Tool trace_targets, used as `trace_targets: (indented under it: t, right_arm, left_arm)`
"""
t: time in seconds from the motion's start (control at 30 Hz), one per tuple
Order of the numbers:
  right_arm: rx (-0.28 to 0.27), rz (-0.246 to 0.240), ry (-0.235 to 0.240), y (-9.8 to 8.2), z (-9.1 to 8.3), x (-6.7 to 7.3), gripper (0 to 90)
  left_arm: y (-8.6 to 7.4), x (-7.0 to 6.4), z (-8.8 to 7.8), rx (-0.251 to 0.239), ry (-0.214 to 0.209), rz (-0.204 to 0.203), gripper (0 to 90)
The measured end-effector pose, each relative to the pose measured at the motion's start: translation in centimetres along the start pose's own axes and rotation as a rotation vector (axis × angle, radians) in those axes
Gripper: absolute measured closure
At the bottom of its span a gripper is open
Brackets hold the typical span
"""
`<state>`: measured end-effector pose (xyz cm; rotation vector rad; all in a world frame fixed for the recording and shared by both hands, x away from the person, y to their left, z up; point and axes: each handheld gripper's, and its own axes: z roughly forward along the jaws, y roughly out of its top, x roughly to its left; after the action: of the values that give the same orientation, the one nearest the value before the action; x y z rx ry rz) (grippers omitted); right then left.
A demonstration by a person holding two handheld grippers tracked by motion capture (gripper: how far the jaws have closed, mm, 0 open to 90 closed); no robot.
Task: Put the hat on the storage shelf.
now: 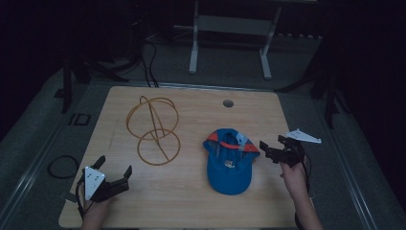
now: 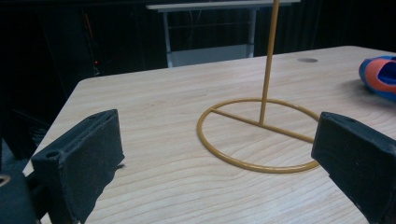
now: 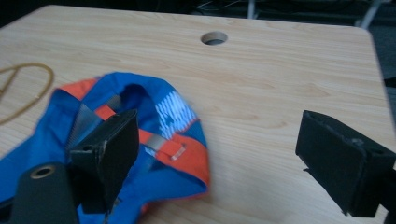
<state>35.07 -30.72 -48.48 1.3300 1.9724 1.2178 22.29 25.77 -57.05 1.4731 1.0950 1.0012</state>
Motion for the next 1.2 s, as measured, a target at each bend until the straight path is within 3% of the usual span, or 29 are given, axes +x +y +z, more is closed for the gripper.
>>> trace_targets:
  t: [0.13, 0.3, 0.43, 0.57, 0.67, 0.73, 0.8, 1.0, 1.2]
  right_arm:
    - [0.018, -0.018, 0.015, 0.6, 0.5, 0.4, 13.7]
    - [0.069, -0.037, 0.080, 1.7, 1.9, 1.3, 13.7]
    - [0.056, -0.021, 0.093, 2.2, 2.6, 1.7, 15.1]
    - [0.073, -0.045, 0.113, 2.5, 3.6, 2.4, 15.3]
    - [0.098, -0.065, 0.128, 2.5, 4.7, 2.9, 15.7]
    - [0.111, -0.087, 0.129, 2.5, 5.3, 3.1, 23.4]
    - [0.110, -0.119, 0.112, 2.4, 5.9, 3.4, 25.4]
    - [0.141, -0.103, 0.104, 2.3, 8.2, 3.2, 30.0]
    - [0.193, -0.099, 0.093, 2.0, 10.6, 2.8, 32.6]
  left_arm:
    - [0.1, 0.0, 0.0, -0.003, -0.015, -0.017, 2.4]
    - [0.3, -0.2, -0.1, 0.000, -0.040, -0.016, 2.5]
    - [0.3, -0.3, -0.2, -0.007, -0.039, -0.015, 2.5]
    - [0.3, -0.2, -0.1, -0.004, -0.041, -0.023, 2.5]
    - [0.3, 0.0, -0.2, -0.006, -0.017, -0.038, 2.5]
    - [0.4, 0.1, -0.2, -0.006, -0.013, -0.047, 2.5]
    - [0.3, 0.2, -0.3, -0.003, -0.011, -0.055, 2.5]
    - [0.2, 0.2, -0.1, 0.006, -0.027, -0.056, 2.5]
    - [0.2, 0.3, -0.1, 0.003, -0.017, -0.062, 2.5]
